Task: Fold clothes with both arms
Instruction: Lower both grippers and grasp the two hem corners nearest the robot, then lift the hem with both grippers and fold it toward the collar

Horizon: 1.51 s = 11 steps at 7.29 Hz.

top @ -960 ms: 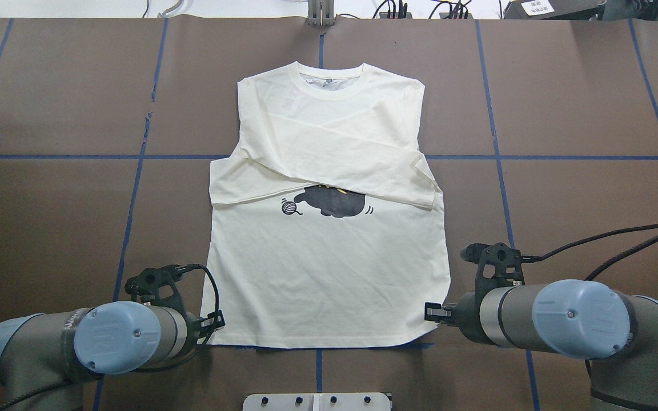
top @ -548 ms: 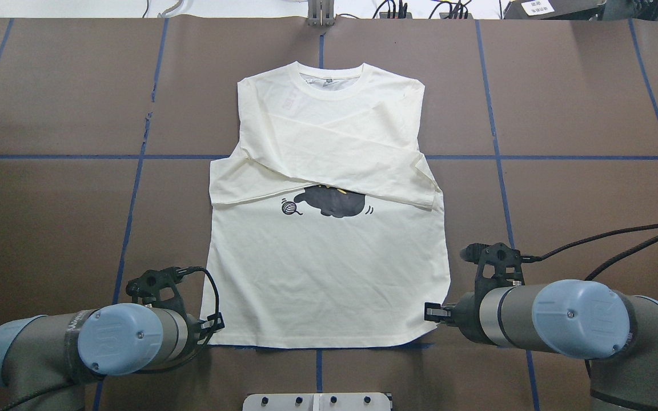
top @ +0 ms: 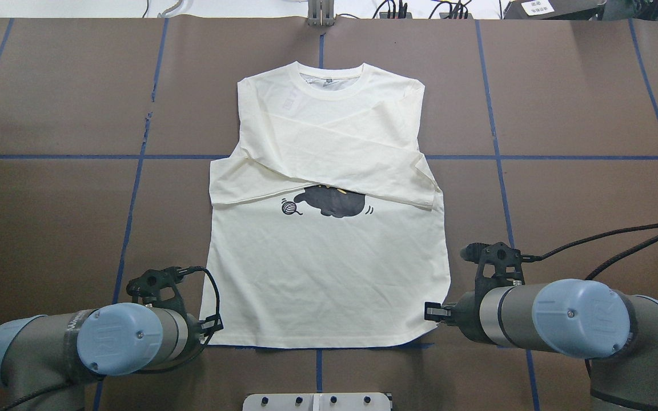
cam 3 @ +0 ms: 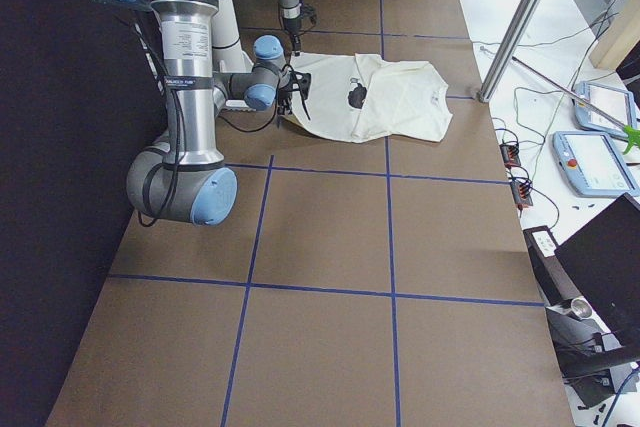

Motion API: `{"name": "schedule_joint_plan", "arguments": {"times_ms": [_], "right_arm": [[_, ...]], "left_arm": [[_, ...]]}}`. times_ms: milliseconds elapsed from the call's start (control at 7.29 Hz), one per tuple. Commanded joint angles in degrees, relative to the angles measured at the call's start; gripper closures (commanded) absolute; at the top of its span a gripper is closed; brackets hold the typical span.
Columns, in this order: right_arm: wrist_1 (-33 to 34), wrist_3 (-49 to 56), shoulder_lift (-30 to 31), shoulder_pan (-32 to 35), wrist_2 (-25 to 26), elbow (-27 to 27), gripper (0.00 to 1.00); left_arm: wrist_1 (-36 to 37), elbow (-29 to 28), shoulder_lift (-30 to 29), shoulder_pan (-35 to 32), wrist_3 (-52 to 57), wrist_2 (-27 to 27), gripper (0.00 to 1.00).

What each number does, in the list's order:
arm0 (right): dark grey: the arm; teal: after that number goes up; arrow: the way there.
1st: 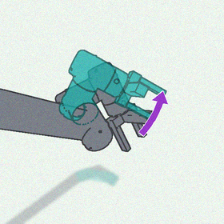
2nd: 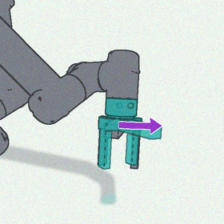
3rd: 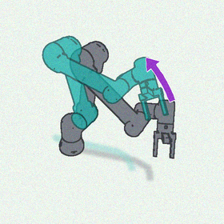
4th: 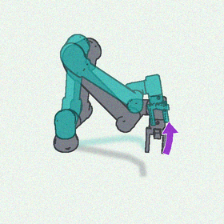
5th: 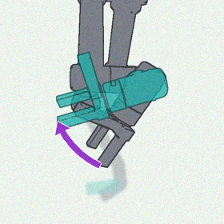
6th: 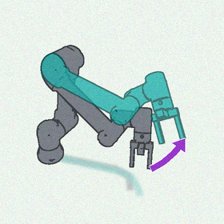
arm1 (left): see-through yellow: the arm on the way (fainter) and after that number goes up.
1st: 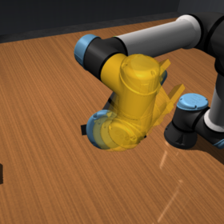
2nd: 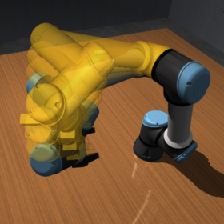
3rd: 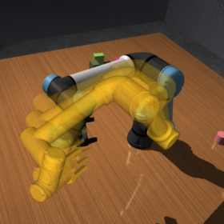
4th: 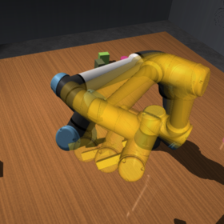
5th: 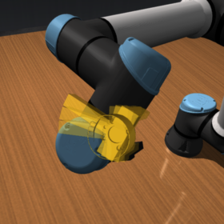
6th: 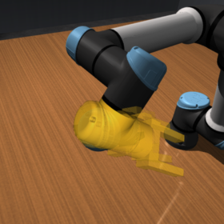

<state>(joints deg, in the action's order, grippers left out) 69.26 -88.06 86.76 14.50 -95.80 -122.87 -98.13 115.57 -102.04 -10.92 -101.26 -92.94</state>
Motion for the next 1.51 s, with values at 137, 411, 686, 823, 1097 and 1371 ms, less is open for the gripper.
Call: {"name": "schedule_joint_plan", "arguments": {"times_ms": [137,411,686,823,1097,1371], "right_arm": [[0.0,0.1,0.3,0.3,-0.5,-0.2,1.0],[-0.3,0.6,2.5,2.0,-4.1,-2.2,1.0],[-0.5,1.2,7.8,2.0,-7.4,-6.5,1.0],[-0.5,1.3,9.1,2.0,-11.3,-9.1,1.0],[-0.5,1.3,10.2,2.5,-21.9,-12.4,1.0],[-0.5,1.4,9.6,5.2,-23.1,-12.5,1.0]], "left_arm": [[0.5,3.4,0.5,-0.6,1.4,-0.3,1.0],[0.6,12.0,5.9,-1.0,3.8,-0.4,1.0],[0.6,14.3,8.2,-0.9,6.4,-0.4,1.0],[0.7,19.3,10.3,-0.2,6.4,-0.6,1.0],[7.6,29.3,10.5,6.6,6.2,-3.5,1.0],[8.0,30.4,9.9,7.8,6.3,-3.9,1.0]]}}
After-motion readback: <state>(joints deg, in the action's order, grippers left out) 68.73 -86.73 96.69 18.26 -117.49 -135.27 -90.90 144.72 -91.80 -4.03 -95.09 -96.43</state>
